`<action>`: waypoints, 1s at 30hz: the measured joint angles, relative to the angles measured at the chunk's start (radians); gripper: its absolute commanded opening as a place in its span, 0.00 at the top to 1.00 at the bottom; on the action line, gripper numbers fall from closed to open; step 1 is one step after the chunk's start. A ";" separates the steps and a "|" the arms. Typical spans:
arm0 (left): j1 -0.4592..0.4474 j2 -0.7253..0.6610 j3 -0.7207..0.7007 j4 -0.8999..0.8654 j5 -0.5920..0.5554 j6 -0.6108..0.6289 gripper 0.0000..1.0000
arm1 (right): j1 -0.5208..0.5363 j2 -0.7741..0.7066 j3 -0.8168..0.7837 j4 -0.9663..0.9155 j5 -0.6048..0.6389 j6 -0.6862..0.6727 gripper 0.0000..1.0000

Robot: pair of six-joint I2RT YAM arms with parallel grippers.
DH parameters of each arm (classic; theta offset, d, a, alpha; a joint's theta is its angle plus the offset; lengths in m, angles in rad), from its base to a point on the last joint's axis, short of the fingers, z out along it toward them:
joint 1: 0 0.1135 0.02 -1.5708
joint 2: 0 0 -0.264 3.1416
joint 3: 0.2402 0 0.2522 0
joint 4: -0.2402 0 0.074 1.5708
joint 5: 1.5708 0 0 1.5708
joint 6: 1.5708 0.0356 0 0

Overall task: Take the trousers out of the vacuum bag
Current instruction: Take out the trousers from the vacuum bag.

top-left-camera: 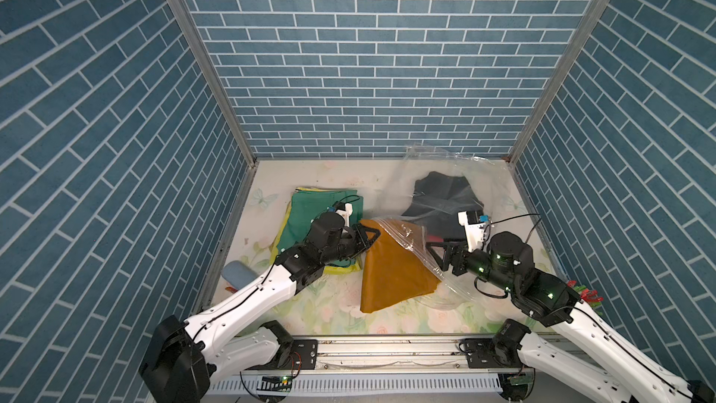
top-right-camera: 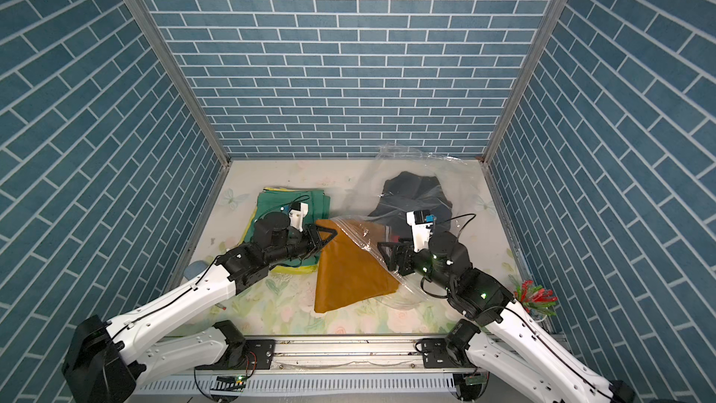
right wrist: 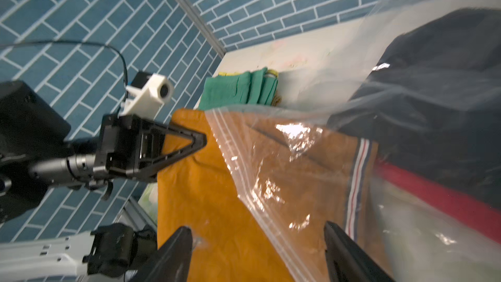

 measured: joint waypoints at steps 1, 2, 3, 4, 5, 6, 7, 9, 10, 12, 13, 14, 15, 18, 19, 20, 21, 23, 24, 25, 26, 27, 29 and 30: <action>0.000 0.001 -0.008 0.016 -0.013 -0.015 1.00 | 0.035 0.011 -0.003 0.001 0.006 0.005 0.21; 0.000 0.004 -0.014 0.031 -0.023 -0.029 1.00 | 0.071 0.026 -0.004 0.003 0.017 0.010 0.21; 0.000 0.010 -0.018 0.047 -0.031 -0.042 1.00 | 0.103 0.042 -0.004 0.008 0.030 0.015 0.21; 0.000 0.023 -0.018 0.067 -0.039 -0.055 1.00 | 0.151 0.068 -0.003 0.017 0.049 0.018 0.21; 0.000 0.035 -0.018 0.083 -0.045 -0.064 1.00 | 0.190 0.090 -0.002 0.024 0.071 0.022 0.21; 0.000 0.049 -0.018 0.101 -0.054 -0.072 1.00 | 0.236 0.116 0.001 0.031 0.098 0.028 0.21; 0.000 0.064 -0.018 0.118 -0.063 -0.082 1.00 | 0.286 0.155 0.010 0.037 0.132 0.040 0.21; 0.000 0.081 -0.018 0.136 -0.079 -0.092 1.00 | 0.360 0.222 0.029 0.044 0.190 0.061 0.20; 0.000 0.087 -0.018 0.142 -0.087 -0.096 1.00 | 0.396 0.255 0.042 0.046 0.225 0.075 0.18; 0.000 0.095 -0.016 0.151 -0.097 -0.101 1.00 | 0.457 0.313 0.075 0.048 0.297 0.106 0.16; 0.000 0.099 -0.016 0.154 -0.102 -0.104 1.00 | 0.483 0.338 0.093 0.048 0.330 0.126 0.14; 0.000 0.101 -0.015 0.156 -0.105 -0.106 1.00 | 0.500 0.359 0.106 0.051 0.357 0.140 0.12; 0.000 0.104 -0.014 0.158 -0.108 -0.107 1.00 | 0.521 0.382 0.122 0.053 0.387 0.161 0.11; 0.000 0.111 -0.011 0.163 -0.113 -0.111 1.00 | 0.569 0.442 0.158 0.055 0.464 0.224 0.06; 0.000 0.112 -0.011 0.166 -0.115 -0.111 1.00 | 0.583 0.461 0.166 0.056 0.491 0.247 0.02; 0.000 0.112 -0.011 0.167 -0.117 -0.113 1.00 | 0.594 0.478 0.172 0.056 0.513 0.263 0.01; 0.000 0.112 -0.011 0.169 -0.118 -0.114 1.00 | 0.607 0.496 0.176 0.056 0.536 0.288 0.01; 0.000 0.112 -0.011 0.171 -0.119 -0.115 1.00 | 0.628 0.525 0.177 0.058 0.575 0.329 0.00; 0.000 0.112 -0.011 0.172 -0.120 -0.116 1.00 | 0.634 0.539 0.177 0.060 0.591 0.347 0.00; 0.000 0.112 -0.011 0.173 -0.121 -0.117 1.00 | 0.640 0.552 0.177 0.063 0.605 0.362 0.00; 0.000 0.112 -0.011 0.174 -0.121 -0.118 1.00 | 0.644 0.562 0.177 0.066 0.615 0.372 0.00; 0.000 0.113 -0.011 0.176 -0.121 -0.118 1.00 | 0.646 0.572 0.177 0.070 0.625 0.383 0.00; 0.000 0.113 -0.011 0.180 -0.121 -0.119 1.00 | 0.649 0.602 0.192 0.069 0.639 0.398 0.01; 0.000 0.113 -0.011 0.181 -0.122 -0.120 1.00 | 0.649 0.617 0.204 0.070 0.644 0.403 0.01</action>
